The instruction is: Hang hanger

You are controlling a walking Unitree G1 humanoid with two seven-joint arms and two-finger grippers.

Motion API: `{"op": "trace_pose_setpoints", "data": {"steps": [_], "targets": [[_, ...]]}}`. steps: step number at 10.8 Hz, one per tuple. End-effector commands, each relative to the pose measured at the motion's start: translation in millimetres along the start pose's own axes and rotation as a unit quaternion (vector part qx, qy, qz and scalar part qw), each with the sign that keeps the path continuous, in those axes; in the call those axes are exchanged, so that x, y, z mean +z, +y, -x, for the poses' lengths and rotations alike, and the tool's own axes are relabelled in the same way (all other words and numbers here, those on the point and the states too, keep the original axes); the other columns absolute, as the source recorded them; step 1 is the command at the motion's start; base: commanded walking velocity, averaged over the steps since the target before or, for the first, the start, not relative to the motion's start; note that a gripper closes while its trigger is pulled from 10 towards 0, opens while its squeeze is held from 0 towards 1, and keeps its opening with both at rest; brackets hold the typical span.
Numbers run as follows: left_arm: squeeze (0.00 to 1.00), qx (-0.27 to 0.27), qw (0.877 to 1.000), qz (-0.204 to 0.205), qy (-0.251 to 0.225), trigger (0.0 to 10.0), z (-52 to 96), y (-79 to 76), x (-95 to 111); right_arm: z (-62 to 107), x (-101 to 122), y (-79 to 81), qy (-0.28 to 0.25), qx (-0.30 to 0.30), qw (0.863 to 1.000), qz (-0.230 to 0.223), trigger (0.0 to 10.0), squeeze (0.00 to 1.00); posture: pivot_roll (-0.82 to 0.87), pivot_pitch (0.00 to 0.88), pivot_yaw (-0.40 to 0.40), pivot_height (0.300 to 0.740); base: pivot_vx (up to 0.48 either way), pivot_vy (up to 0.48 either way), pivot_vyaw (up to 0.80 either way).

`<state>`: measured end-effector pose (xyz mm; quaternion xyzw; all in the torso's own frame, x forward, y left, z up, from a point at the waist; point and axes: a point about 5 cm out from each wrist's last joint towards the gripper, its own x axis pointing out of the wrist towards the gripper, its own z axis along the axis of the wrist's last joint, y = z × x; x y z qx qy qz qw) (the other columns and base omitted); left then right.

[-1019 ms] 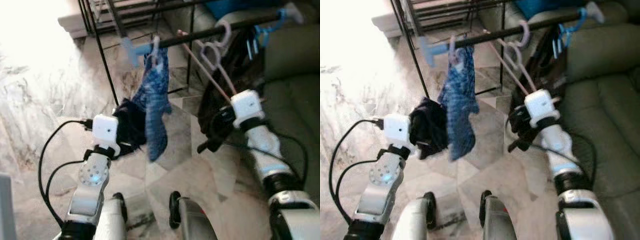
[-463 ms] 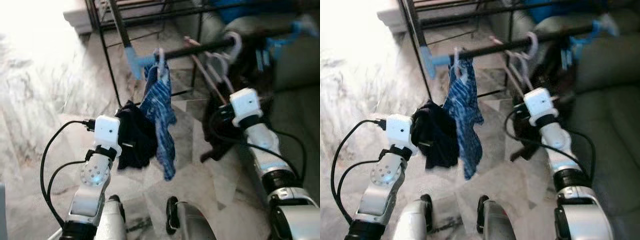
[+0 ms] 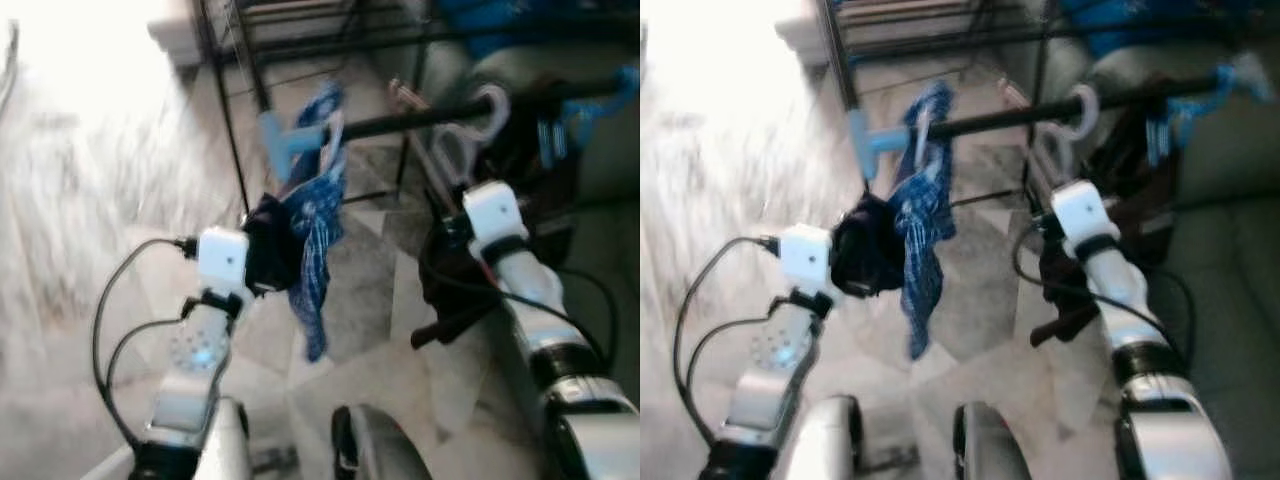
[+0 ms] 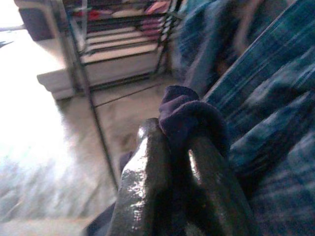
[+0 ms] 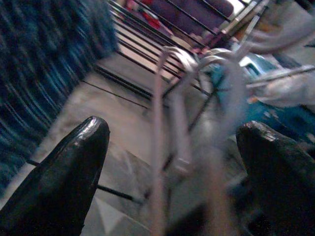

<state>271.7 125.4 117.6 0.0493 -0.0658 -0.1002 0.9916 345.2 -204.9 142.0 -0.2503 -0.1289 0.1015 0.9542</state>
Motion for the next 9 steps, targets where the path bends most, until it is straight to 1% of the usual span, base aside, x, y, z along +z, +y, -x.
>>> {"op": "trace_pose_setpoints", "data": {"steps": [1, 2, 3, 4, 5, 6, 7, 8, 9], "targets": [[0.00, -0.005, 1.000, 0.001, -0.003, 10.0, 1.8, -2.9, 0.4, 11.6, -12.6, -3.2, 0.027, -0.007, 1.000, 0.000, 10.0, 0.00, 0.03, 0.269, -0.074, 0.740, 0.000, 0.000, 0.00], [0.00, -0.007, 1.000, 0.001, -0.002, 10.0, 1.9, -3.4, 0.1, 13.8, -15.6, -1.7, 0.036, -0.003, 0.999, -0.012, 10.0, 0.00, 0.03, 0.269, -0.074, 0.740, 0.000, 0.000, 0.00], [0.00, -0.008, 1.000, -0.001, 0.000, 10.0, 0.6, -4.2, -0.3, 15.9, -22.4, 3.7, 0.058, 0.025, 0.998, -0.023, 10.0, 0.00, 0.03, 0.268, -0.075, 0.740, 0.000, 0.000, 0.00], [0.00, -0.008, 1.000, -0.002, 0.001, 10.0, 0.4, -4.2, -0.3, 15.6, -23.5, 0.5, 0.063, 0.025, 0.997, -0.021, 10.0, 0.00, 0.03, 0.268, -0.075, 0.740, 0.000, 0.000, 0.00], [0.00, -0.008, 1.000, -0.002, 0.002, 10.0, 0.3, -4.3, -0.6, 12.5, -24.1, -8.0, 0.074, 0.013, 0.996, -0.040, 10.0, 0.00, 0.02, 0.268, -0.074, 0.740, 0.000, 0.000, 0.00], [0.00, -0.008, 1.000, -0.003, 0.004, 10.0, 0.5, -4.5, -1.4, 8.1, -22.7, -18.0, 0.079, 0.005, 0.995, -0.065, 4.5, 0.00, 0.02, 0.268, -0.076, 0.740, 0.000, 0.000, 0.00], [0.00, -0.009, 1.000, -0.004, 0.005, 10.0, 1.0, -4.8, -1.9, 4.9, -21.7, -24.1, 0.085, 0.006, 0.992, -0.088, 0.0, 0.00, 0.02, 0.268, -0.076, 0.740, 0.000, 0.000, 0.00], [0.00, -0.011, 1.000, -0.005, 0.007, 10.0, 0.9, -5.6, -2.9, -0.2, -19.3, -31.9, 0.094, 0.018, 0.991, -0.094, 0.0, 0.00, 0.03, 0.267, -0.078, 0.740, 0.000, 0.000, 0.00], [0.00, -0.012, 1.000, -0.005, 0.009, 10.0, 0.7, -6.3, -3.5, -3.3, -19.4, -36.4, 0.102, 0.009, 0.988, -0.116, 0.0, 0.00, 0.02, 0.267, -0.076, 0.740, 0.000, 0.000, 0.00]]}}
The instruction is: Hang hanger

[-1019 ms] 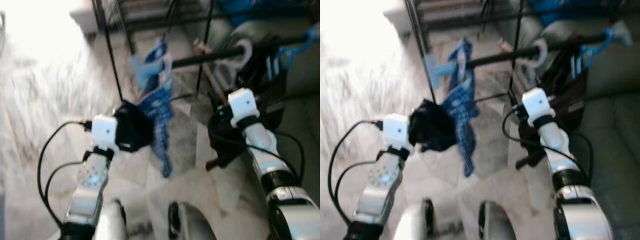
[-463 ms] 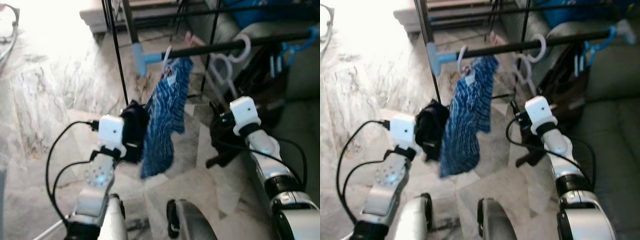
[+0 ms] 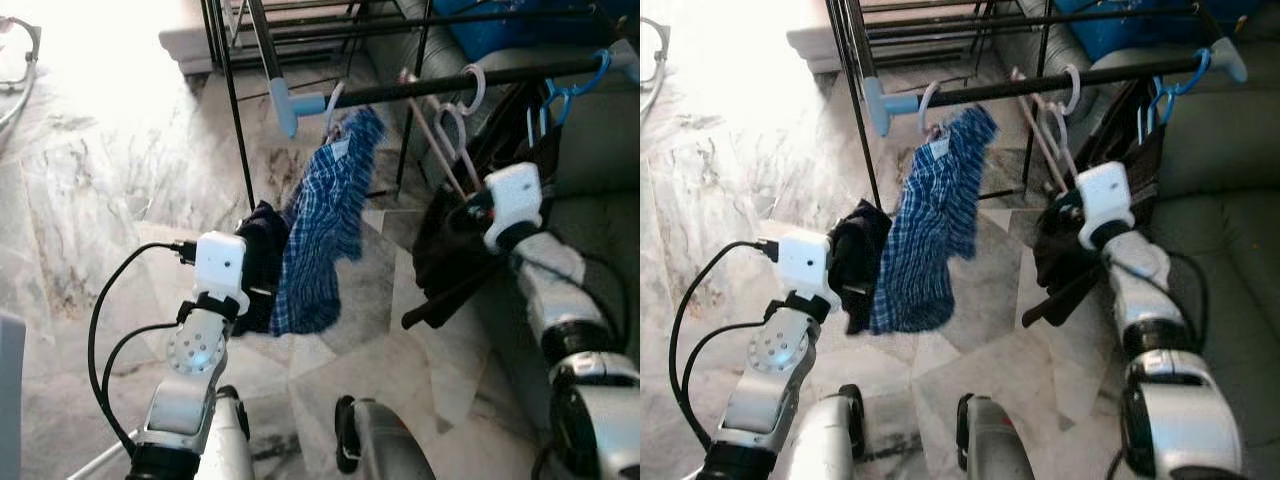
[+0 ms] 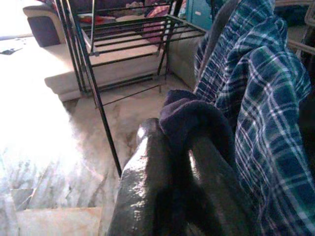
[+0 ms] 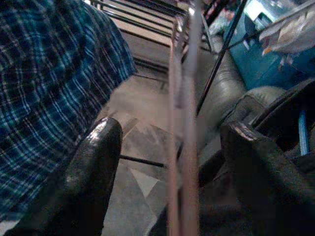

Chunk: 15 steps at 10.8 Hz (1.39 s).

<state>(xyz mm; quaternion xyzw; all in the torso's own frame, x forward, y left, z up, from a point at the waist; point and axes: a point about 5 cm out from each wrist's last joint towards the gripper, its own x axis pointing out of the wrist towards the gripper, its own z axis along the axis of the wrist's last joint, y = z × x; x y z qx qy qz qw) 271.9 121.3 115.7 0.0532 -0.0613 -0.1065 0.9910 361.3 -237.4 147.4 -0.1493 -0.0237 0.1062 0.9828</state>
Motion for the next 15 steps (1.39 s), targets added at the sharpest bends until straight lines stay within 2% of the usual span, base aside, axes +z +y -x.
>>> {"op": "trace_pose_setpoints", "data": {"steps": [1, 4, 8, 15], "targets": [[0.00, -0.009, 1.000, -0.003, 0.007, 10.0, 1.4, -3.5, -2.6, 1.2, -4.1, -5.9, 0.017, -0.003, 1.000, -0.024, 0.0, 0.00, 0.02, 0.268, -0.074, 0.740, 0.000, 0.000, 0.00], [0.00, -0.014, 1.000, -0.011, 0.011, 10.0, 1.9, -2.3, -3.3, -3.4, -8.4, -2.3, 0.044, 0.006, 0.997, -0.056, 0.0, 0.00, 0.03, 0.271, -0.070, 0.740, 0.000, 0.000, 0.00], [0.00, -0.013, 1.000, -0.022, 0.017, 10.0, 1.6, -2.0, -4.5, -11.1, 1.7, -1.2, 0.034, 0.020, 0.998, -0.054, 0.0, 0.00, 0.04, 0.266, -0.074, 0.740, 0.000, 0.000, 0.00], [0.00, -0.014, 0.999, -0.029, 0.028, 10.0, 2.7, -2.5, -7.7, -8.6, -1.7, -1.5, 0.034, 0.011, 0.998, -0.045, 0.0, 0.00, 0.03, 0.274, -0.073, 0.740, 0.000, 0.000, 0.00]]}}
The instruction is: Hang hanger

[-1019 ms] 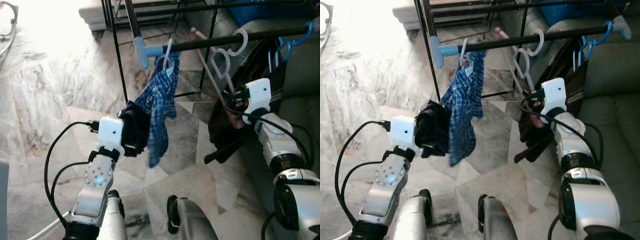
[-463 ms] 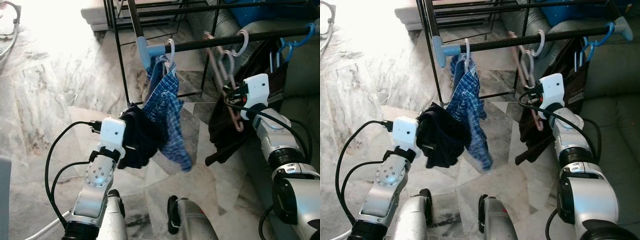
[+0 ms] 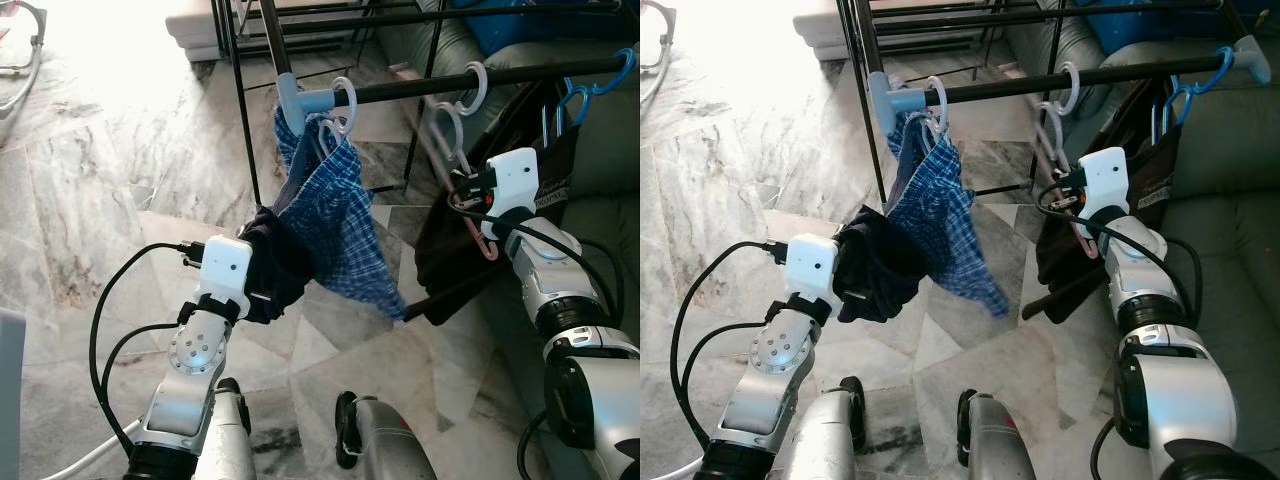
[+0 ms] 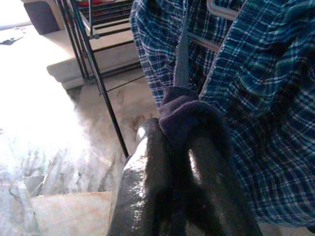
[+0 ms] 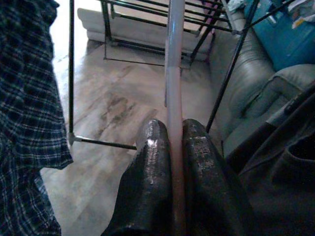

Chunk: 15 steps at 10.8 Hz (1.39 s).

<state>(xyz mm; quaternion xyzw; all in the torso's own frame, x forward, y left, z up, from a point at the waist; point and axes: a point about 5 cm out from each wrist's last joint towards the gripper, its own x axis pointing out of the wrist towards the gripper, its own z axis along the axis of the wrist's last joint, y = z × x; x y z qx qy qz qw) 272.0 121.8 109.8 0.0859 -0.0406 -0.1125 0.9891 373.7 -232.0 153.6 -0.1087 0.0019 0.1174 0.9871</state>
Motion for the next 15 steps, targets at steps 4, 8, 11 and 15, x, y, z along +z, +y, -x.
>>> {"op": "trace_pose_setpoints", "data": {"steps": [4, 8, 11, 15], "targets": [[0.00, -0.003, 1.000, 0.001, 0.005, 10.0, 2.7, -2.8, -2.2, 6.6, 2.3, -6.1, -0.043, -0.037, 0.998, 0.001, 0.0, 0.00, 0.03, 0.277, -0.073, 0.740, 0.000, 0.000, 0.00], [0.00, 0.027, 1.000, -0.013, 0.003, 10.0, 3.8, -0.7, -2.6, 34.8, -12.7, 9.6, -0.118, -0.099, 0.988, 0.023, 10.0, 0.00, 0.03, 0.262, -0.078, 0.740, 0.000, 0.000, 0.00], [0.00, 0.031, 0.999, -0.027, 0.007, 10.0, 5.9, 2.5, -6.0, 81.3, -67.6, 36.4, -0.054, -0.128, 0.990, -0.010, 10.0, 0.00, 0.03, 0.257, -0.074, 0.740, 0.000, 0.000, 0.00], [0.00, 0.019, 0.999, -0.031, 0.008, 10.0, 7.8, -1.7, -7.6, 87.5, -75.0, 58.7, -0.029, -0.128, 0.991, -0.019, 10.0, 0.00, 0.04, 0.238, -0.068, 0.740, -0.206, 0.000, 0.00]]}}
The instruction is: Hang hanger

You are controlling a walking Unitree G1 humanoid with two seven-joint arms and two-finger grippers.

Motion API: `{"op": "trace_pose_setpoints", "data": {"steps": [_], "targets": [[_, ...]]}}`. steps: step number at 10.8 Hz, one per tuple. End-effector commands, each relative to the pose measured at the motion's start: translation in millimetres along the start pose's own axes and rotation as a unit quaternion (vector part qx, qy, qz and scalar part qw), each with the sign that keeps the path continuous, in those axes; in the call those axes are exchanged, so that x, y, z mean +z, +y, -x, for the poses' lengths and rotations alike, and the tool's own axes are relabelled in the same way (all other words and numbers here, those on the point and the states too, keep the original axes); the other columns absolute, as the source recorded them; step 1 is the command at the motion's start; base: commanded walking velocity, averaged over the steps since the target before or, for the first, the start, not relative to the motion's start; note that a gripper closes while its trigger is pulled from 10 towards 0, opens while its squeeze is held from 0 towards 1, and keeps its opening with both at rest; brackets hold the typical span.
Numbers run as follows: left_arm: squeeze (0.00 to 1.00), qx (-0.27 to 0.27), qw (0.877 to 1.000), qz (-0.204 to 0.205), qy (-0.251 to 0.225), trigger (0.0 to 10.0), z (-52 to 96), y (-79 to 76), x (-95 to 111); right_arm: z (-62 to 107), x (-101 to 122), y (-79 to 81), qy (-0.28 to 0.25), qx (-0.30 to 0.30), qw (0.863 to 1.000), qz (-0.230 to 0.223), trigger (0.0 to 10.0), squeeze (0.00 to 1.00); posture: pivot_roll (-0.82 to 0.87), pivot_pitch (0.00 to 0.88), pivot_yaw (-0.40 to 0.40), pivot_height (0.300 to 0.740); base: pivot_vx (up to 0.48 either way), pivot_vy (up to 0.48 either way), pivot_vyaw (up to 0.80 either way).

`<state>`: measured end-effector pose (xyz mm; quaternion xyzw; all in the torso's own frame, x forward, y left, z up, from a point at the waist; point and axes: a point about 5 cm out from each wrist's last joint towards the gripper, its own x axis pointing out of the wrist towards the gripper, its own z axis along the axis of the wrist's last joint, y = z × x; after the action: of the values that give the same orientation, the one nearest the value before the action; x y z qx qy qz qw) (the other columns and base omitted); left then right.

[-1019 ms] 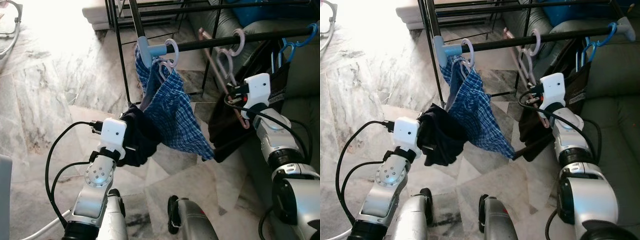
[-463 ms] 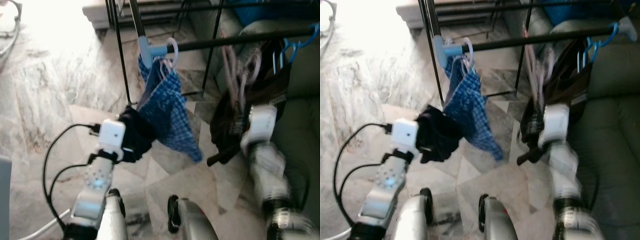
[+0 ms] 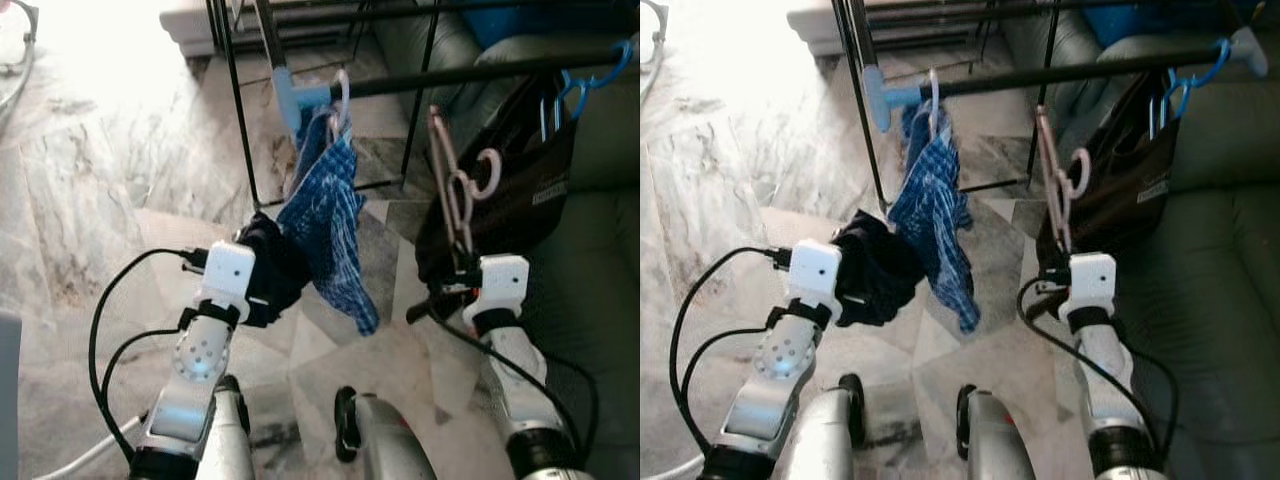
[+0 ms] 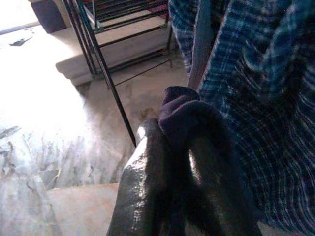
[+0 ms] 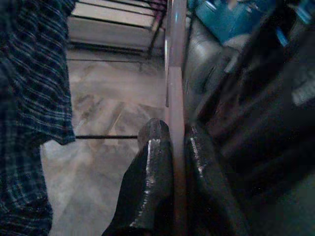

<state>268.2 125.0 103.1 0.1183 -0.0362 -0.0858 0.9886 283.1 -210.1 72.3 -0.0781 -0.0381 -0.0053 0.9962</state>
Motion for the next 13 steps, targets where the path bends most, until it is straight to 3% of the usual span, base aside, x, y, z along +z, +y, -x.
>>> {"op": "trace_pose_setpoints", "data": {"steps": [1, 4, 5, 10, 13], "targets": [[0.00, -0.006, 1.000, 0.000, -0.001, 10.0, 4.5, -1.6, -1.9, 5.5, -5.6, -6.5, 0.016, -0.017, 1.000, -0.002, 10.0, 0.00, 0.04, 0.229, -0.071, 0.740, -0.277, 0.000, 0.00], [0.00, -0.013, 1.000, -0.009, 0.003, 10.0, 6.2, 2.0, -5.1, 3.9, -8.3, 2.2, 0.032, -0.015, 0.998, 0.047, 10.0, 0.00, 0.05, 0.209, -0.065, 0.740, -0.279, 0.000, 0.00], [0.00, -0.013, 1.000, -0.011, 0.003, 10.0, 6.2, 2.9, -5.3, 4.7, -11.0, 6.2, 0.042, -0.016, 0.999, 0.016, 10.0, 0.00, 0.05, 0.200, -0.064, 0.740, -0.274, 0.000, 0.00], [0.00, -0.013, 1.000, -0.015, -0.002, 10.0, 2.0, 7.0, -4.6, 2.1, -11.1, 10.8, 0.052, -0.011, 0.999, 0.003, 10.0, 0.00, 0.05, 0.186, -0.064, 0.740, -0.206, 0.000, 0.00], [0.00, -0.013, 1.000, -0.008, -0.007, 10.0, -0.3, 5.9, -3.2, 3.2, -16.0, 9.4, 0.068, -0.017, 0.998, 0.004, 10.0, 0.00, 0.05, 0.190, -0.064, 0.740, -0.144, 0.000, -0.80]]}}
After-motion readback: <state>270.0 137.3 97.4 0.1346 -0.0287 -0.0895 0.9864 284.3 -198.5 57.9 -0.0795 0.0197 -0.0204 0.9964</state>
